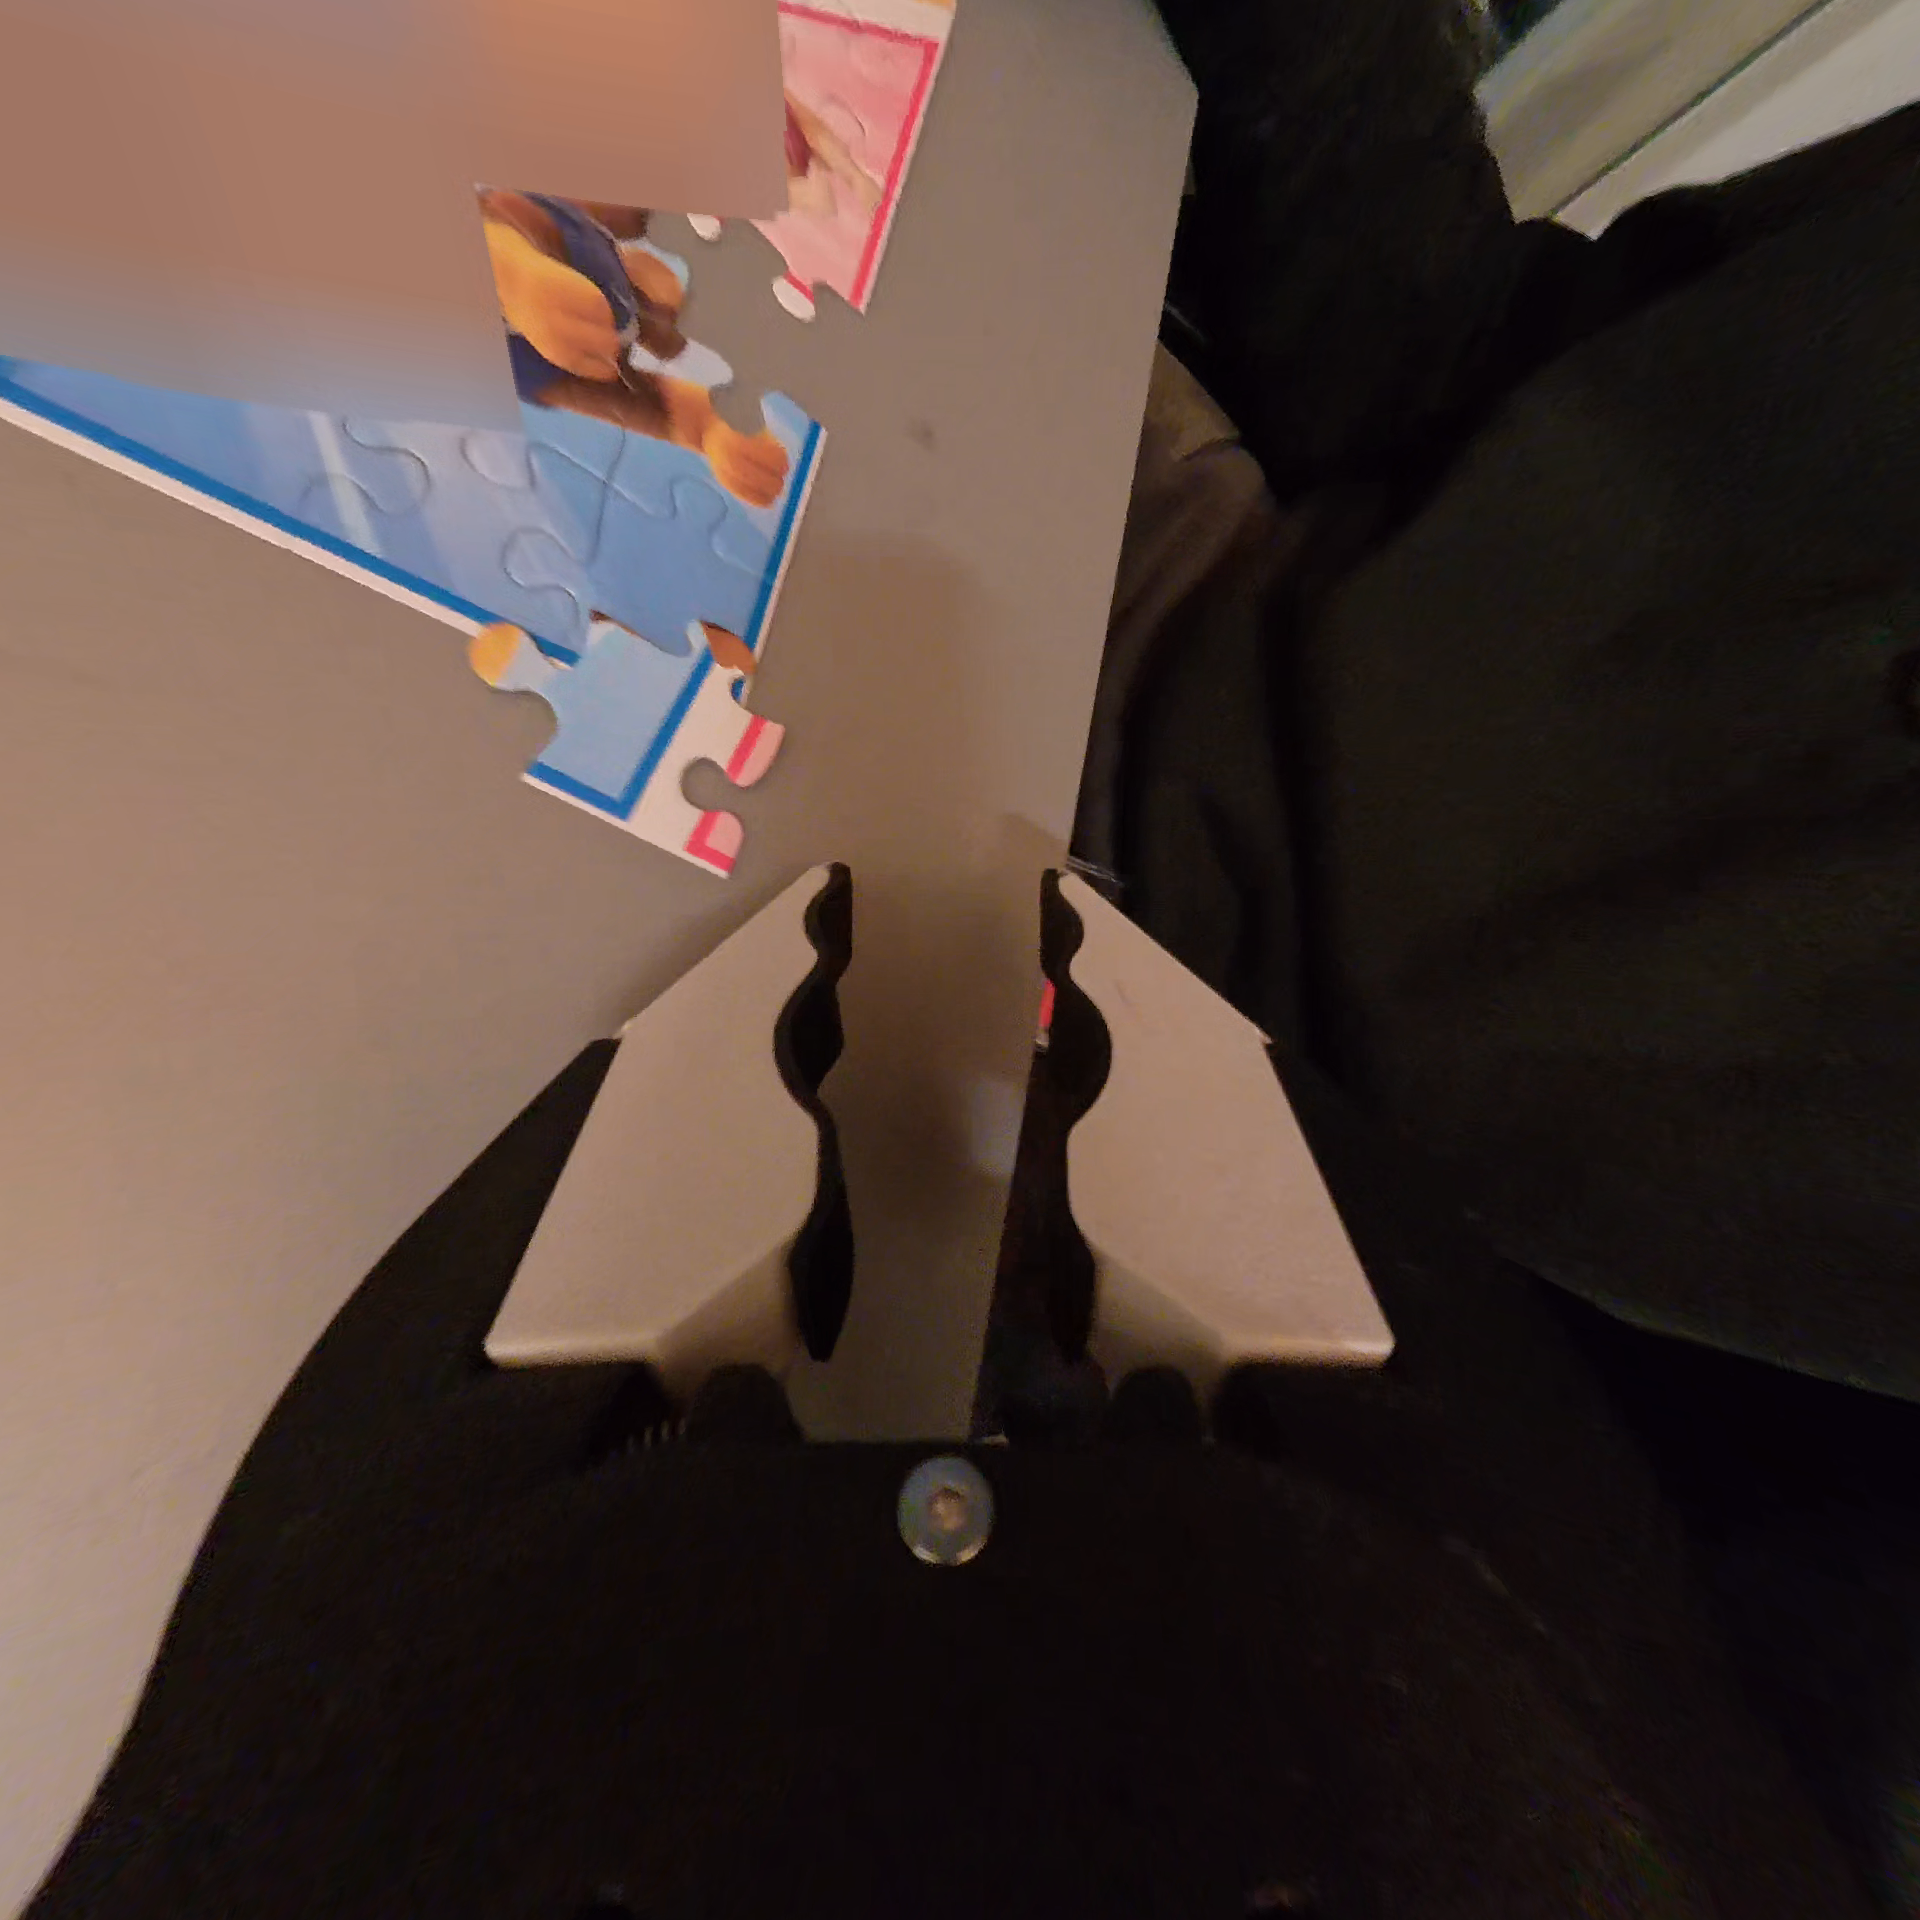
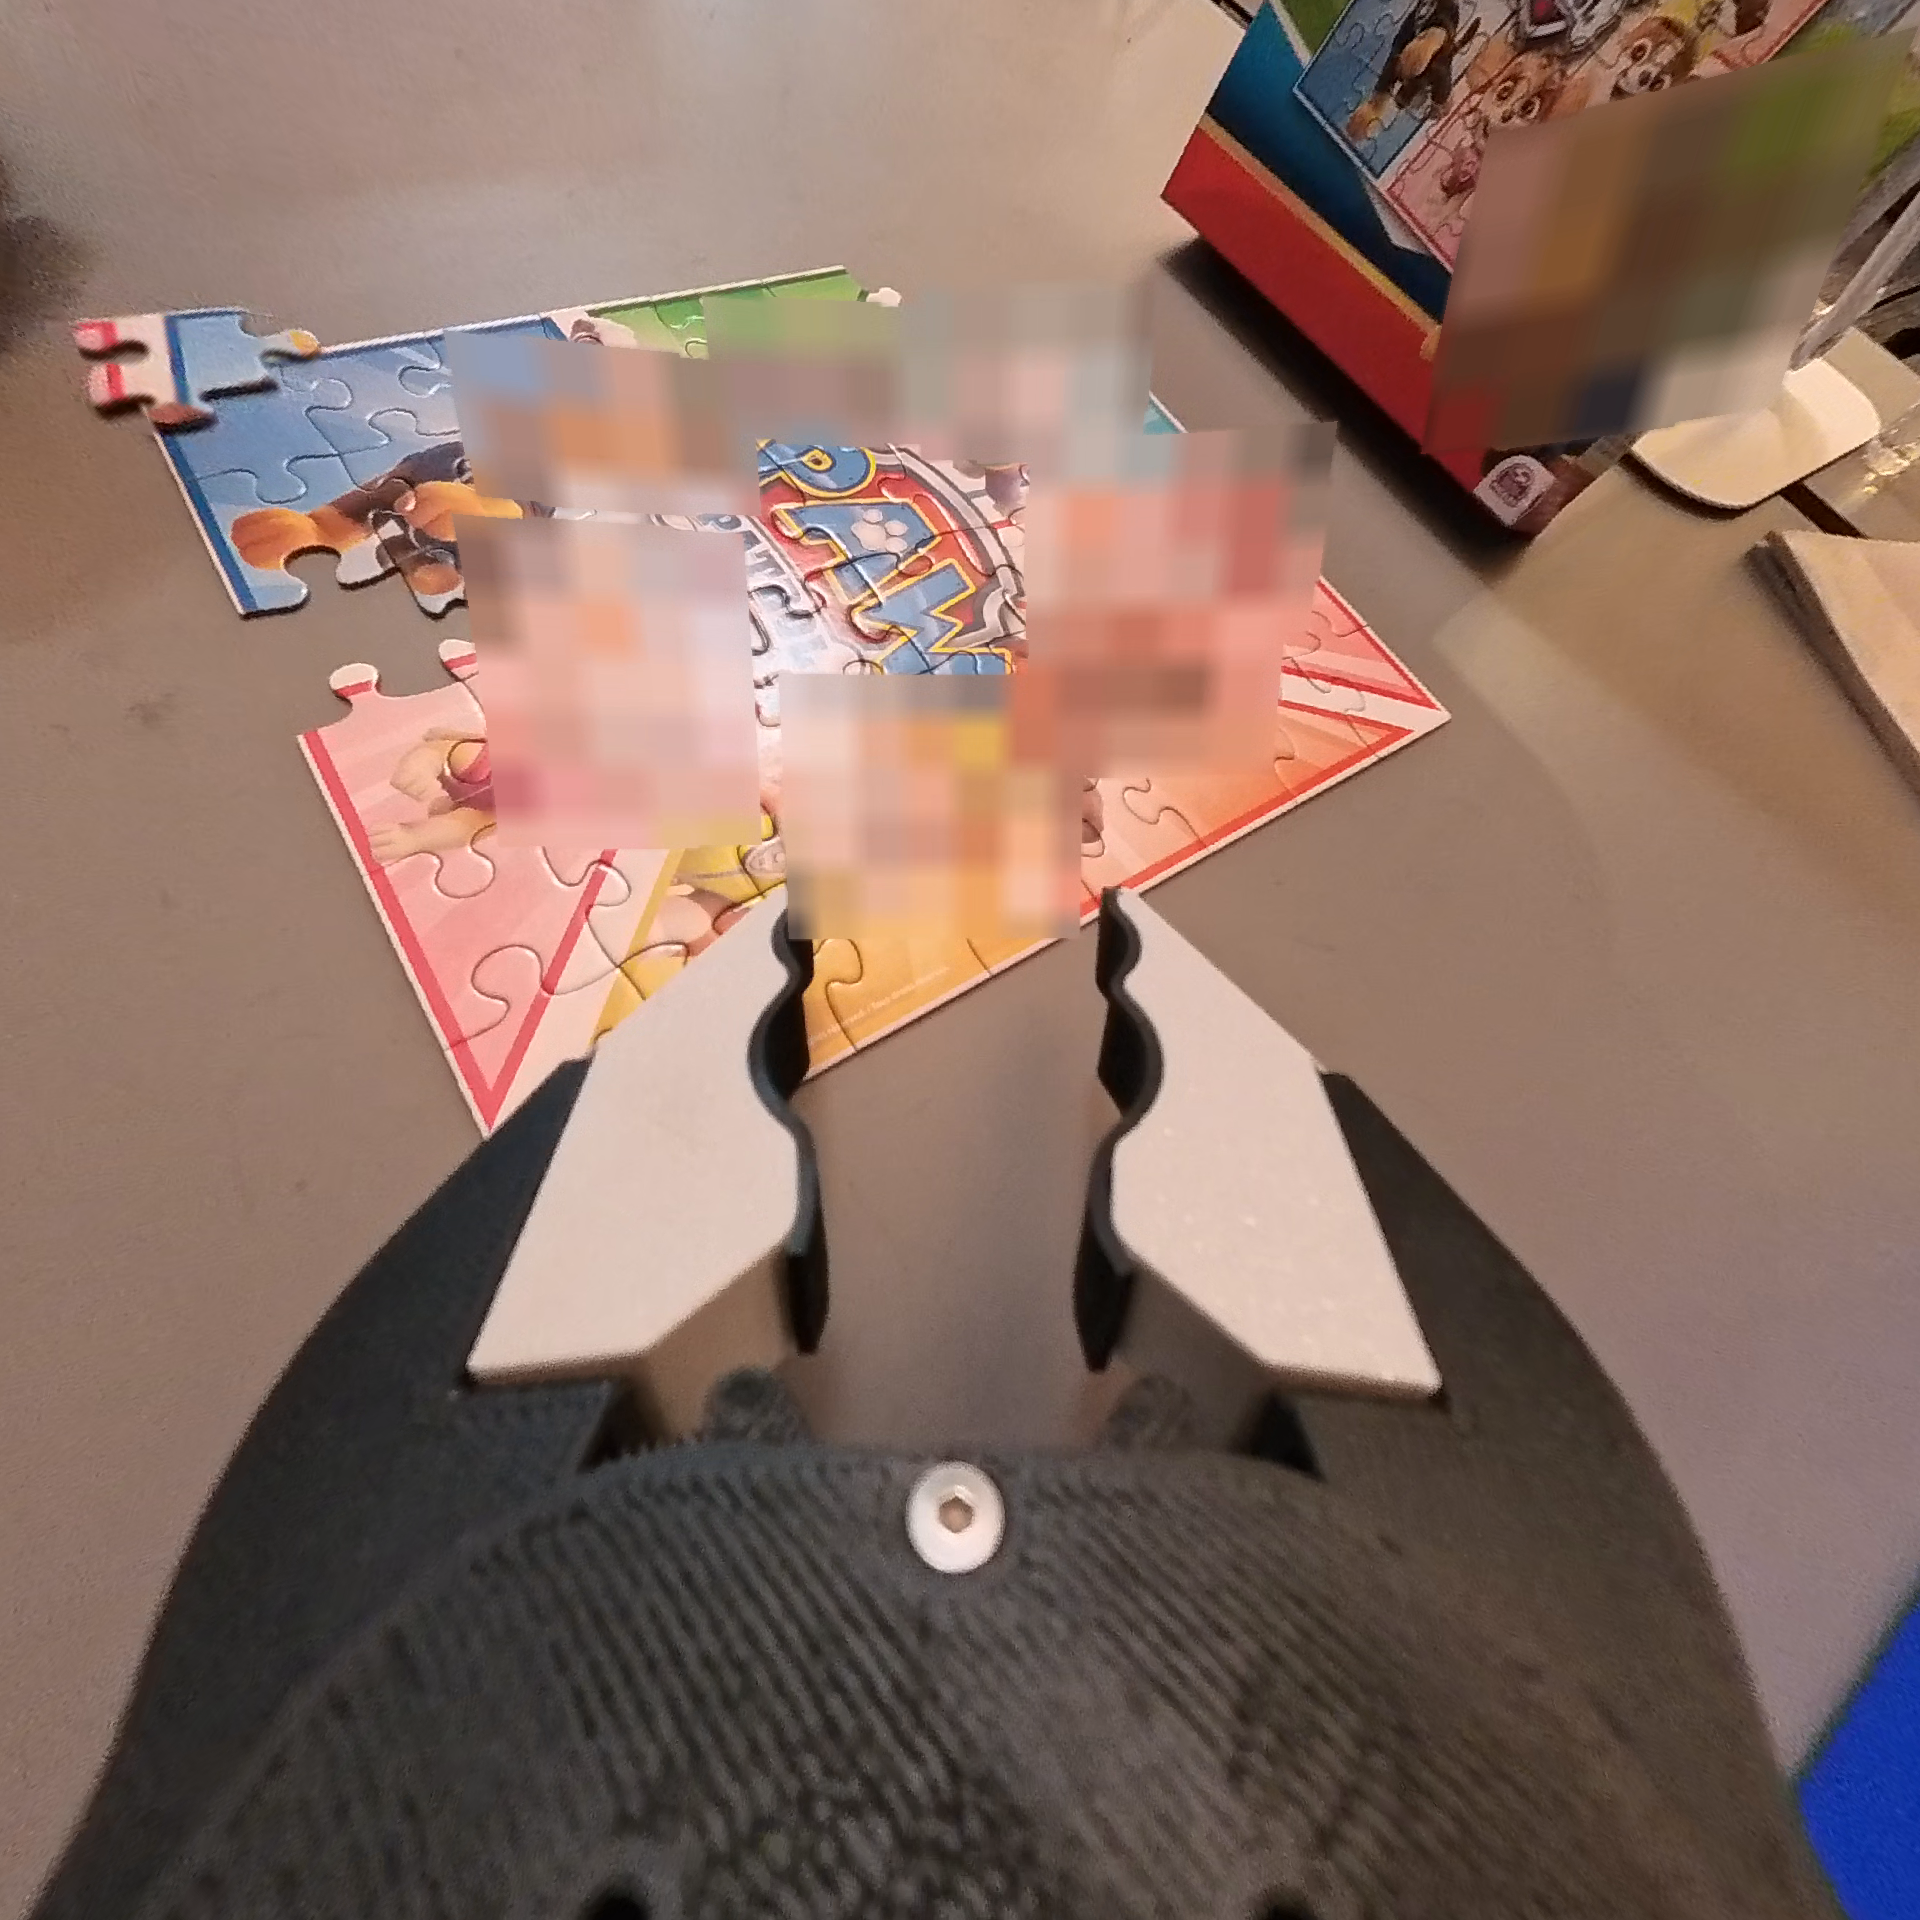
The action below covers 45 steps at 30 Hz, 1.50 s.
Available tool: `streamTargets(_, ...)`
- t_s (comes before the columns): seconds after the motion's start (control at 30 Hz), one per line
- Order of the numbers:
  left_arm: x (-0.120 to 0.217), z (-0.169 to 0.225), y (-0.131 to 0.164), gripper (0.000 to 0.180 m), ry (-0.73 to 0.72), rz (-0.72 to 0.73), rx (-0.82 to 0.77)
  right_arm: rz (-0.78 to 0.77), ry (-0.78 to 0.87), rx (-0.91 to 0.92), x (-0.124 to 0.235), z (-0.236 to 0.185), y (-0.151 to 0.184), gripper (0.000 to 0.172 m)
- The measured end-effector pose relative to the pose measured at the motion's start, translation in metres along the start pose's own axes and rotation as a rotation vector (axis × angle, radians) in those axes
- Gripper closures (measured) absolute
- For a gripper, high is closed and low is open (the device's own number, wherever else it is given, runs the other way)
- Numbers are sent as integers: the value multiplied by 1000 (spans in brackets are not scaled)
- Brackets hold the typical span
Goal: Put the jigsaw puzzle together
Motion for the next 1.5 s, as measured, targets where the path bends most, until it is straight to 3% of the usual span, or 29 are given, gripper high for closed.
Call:
streamTargets(0.23,13,-17,-12,131,-301,96,-71,-5,0,3,-1,0,0,117)
streamTargets(0.4,7,-20,-13,130,-451,41,-188,-9,2,7,-1,-1,0,117)
streamTargets(0.7,-7,-20,-17,131,-474,-1,-241,-15,5,12,-2,-1,0,117)
streamTargets(0.9,-7,-18,-16,155,-464,-18,-249,-22,7,16,-3,-2,1,118)
streamTargets(1.27,-4,-14,-20,157,-444,16,-258,-18,19,22,-2,-2,1,118)
streamTargets(1.37,-1,-12,-23,158,-446,53,-262,66,67,24,4,-1,-5,125)
streamTargets(1.4,0,-12,-24,172,-448,66,-265,131,67,15,7,-4,-10,128)
streamTargets(1.5,4,-11,-27,180,-456,118,-281,348,-40,-28,9,-28,-38,133)
Point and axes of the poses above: each gripper's, where its closed fingertips meet, x back along the fingers, y out of its underside, z = x × y across the jaws, the point moved 9 cm from there along x, back along the fingers, and after that the axes turned 3 degrees about -x, right-handed, at the moved point
